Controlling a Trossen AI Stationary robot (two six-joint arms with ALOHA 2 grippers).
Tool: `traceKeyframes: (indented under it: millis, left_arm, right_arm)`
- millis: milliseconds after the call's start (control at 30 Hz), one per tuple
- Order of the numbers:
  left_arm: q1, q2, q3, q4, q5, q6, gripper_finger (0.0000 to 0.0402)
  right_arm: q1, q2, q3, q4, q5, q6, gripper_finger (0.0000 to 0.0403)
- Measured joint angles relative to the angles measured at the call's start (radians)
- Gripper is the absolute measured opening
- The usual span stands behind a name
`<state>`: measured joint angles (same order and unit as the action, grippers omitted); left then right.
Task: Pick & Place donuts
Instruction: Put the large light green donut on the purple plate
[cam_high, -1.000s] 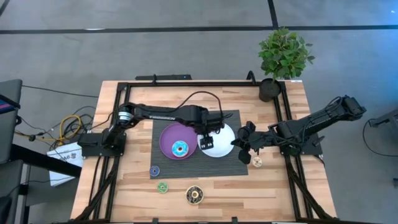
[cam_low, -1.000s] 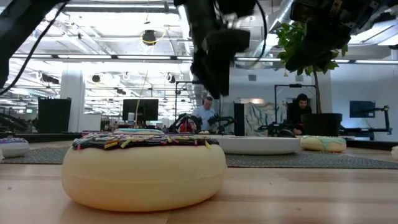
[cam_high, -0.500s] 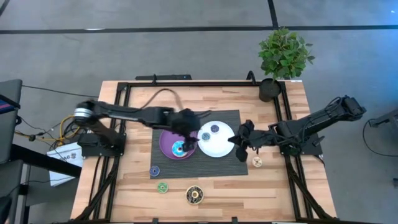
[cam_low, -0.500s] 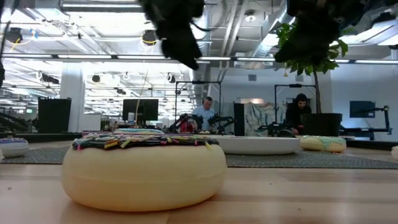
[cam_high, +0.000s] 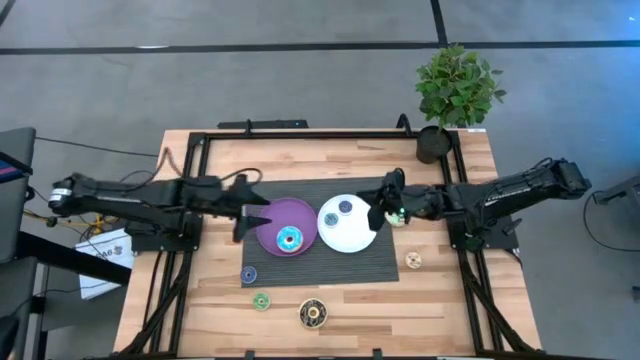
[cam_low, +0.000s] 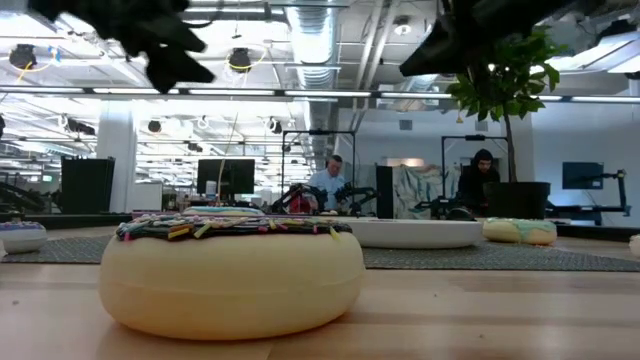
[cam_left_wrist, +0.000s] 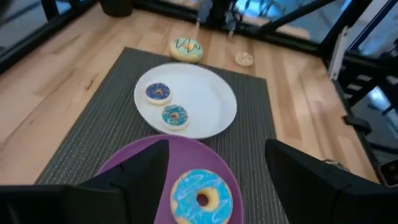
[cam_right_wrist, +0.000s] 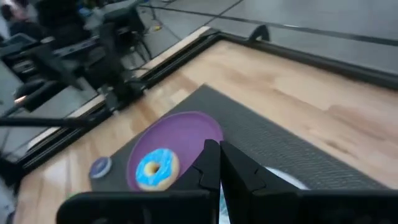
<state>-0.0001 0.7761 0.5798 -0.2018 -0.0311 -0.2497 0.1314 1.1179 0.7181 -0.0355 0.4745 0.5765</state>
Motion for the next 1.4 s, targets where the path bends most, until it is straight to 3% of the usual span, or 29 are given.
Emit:
traceKeyframes:
  millis: [133, 300, 467, 633, 800, 900, 1200, 1400]
  left_arm:
    - [0.0, -0.163, -0.079, -0.041, -0.001, 0.007, 0.0258]
    - [0.0, -0.282, -0.123, -0.062, -0.002, 0.019, 0.0258]
    - [0.001, -0.309, -0.126, -0.068, -0.049, 0.02, 0.0258]
    - [0.001, -0.298, -0.126, -0.07, -0.06, 0.02, 0.0258]
    - [0.001, -0.276, -0.126, -0.071, -0.056, 0.019, 0.0258]
    - [0.001, -0.263, -0.126, -0.071, -0.055, 0.019, 0.0258]
    - [0.001, -0.251, -0.126, -0.07, -0.055, 0.019, 0.0258]
    - [0.001, -0.251, -0.126, -0.07, -0.06, 0.019, 0.0258]
  right_arm:
    - [-0.064, 0.0, 0.072, -0.151, 0.0, 0.022, 0.0]
    - [-0.157, 0.0, 0.181, -0.523, -0.028, 0.159, 0.0012]
    - [-0.231, 0.001, 0.2, -0.818, -0.096, 0.415, 0.0077]
    - [-0.25, 0.001, 0.179, -0.963, -0.135, 0.592, 0.0166]
    - [-0.25, 0.001, 0.105, -0.976, -0.183, 0.688, 0.0249]
    - [-0.249, 0.001, 0.043, -0.932, -0.213, 0.707, 0.0276]
    - [-0.256, 0.004, -0.053, -0.868, -0.216, 0.708, 0.0285]
    - [-0.264, 0.085, -0.056, -0.871, -0.271, 0.708, 0.0285]
